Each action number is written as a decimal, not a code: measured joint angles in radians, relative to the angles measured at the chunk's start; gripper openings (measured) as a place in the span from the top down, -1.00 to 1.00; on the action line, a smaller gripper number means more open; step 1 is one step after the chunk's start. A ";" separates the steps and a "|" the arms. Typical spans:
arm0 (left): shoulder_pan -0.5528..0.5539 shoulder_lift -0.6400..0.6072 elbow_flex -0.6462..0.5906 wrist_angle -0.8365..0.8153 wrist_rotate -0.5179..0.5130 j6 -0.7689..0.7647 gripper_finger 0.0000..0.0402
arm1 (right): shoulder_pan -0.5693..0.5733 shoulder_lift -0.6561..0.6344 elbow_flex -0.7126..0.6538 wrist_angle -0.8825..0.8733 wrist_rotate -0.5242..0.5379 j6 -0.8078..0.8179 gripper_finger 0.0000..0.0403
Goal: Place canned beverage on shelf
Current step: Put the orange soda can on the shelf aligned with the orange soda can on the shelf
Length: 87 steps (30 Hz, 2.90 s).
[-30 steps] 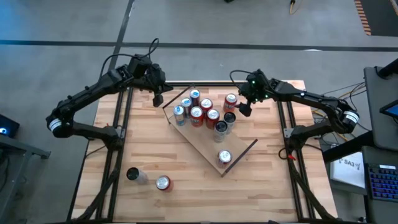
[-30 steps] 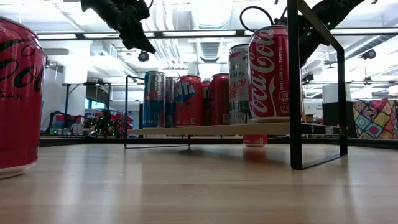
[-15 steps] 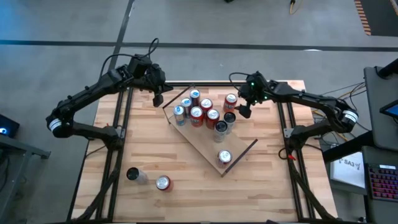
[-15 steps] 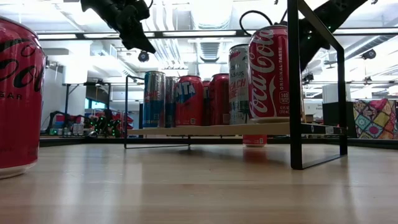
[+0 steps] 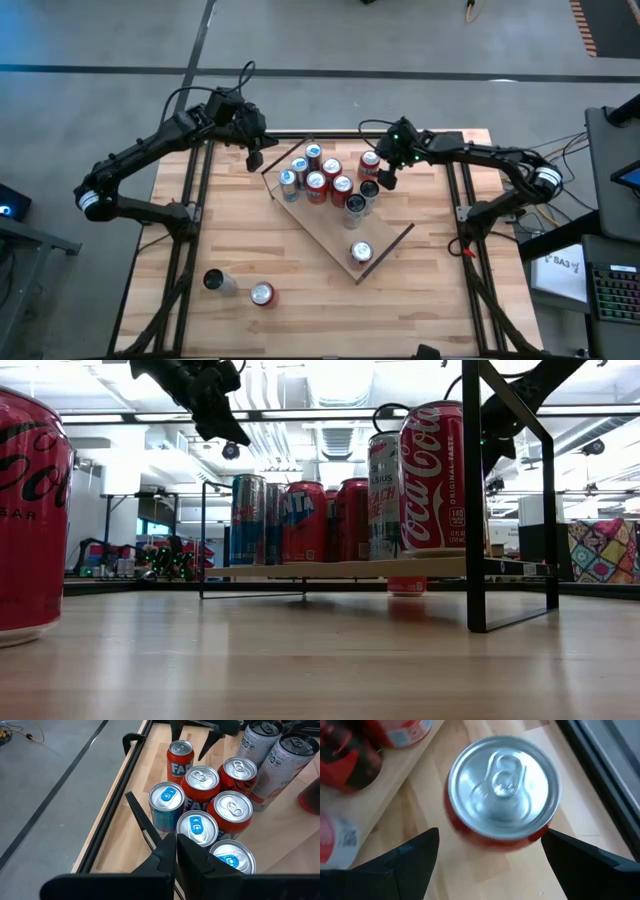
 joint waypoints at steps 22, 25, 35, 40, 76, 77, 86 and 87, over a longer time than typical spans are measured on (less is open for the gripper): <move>0.000 0.000 0.000 0.000 0.000 -0.007 1.00 | -0.015 0.122 0.000 0.183 0.018 0.069 -0.59; 0.000 0.000 0.000 0.000 0.000 -0.006 1.00 | -0.022 0.126 0.001 0.186 0.019 0.079 -0.48; 0.000 0.000 0.000 0.000 0.000 -0.004 1.00 | -0.027 0.115 0.001 0.179 0.021 0.091 -0.38; 0.000 0.000 0.000 0.000 0.000 -0.004 1.00 | -0.028 0.087 -0.002 0.165 0.072 0.094 -0.39; -0.040 -0.067 0.000 0.064 0.052 -0.046 1.00 | 0.009 -0.149 0.399 -0.198 0.114 0.108 -0.39; -0.046 -0.074 0.000 0.066 0.052 -0.052 1.00 | 0.017 -0.149 0.414 -0.210 0.114 0.108 -0.40; -0.115 -0.171 -0.108 0.173 0.053 -0.104 1.00 | 0.120 -0.150 0.538 -0.294 0.114 0.113 -0.40; -0.119 -0.186 -0.128 0.188 0.053 -0.114 1.00 | 0.135 -0.150 0.547 -0.301 0.114 0.113 -0.40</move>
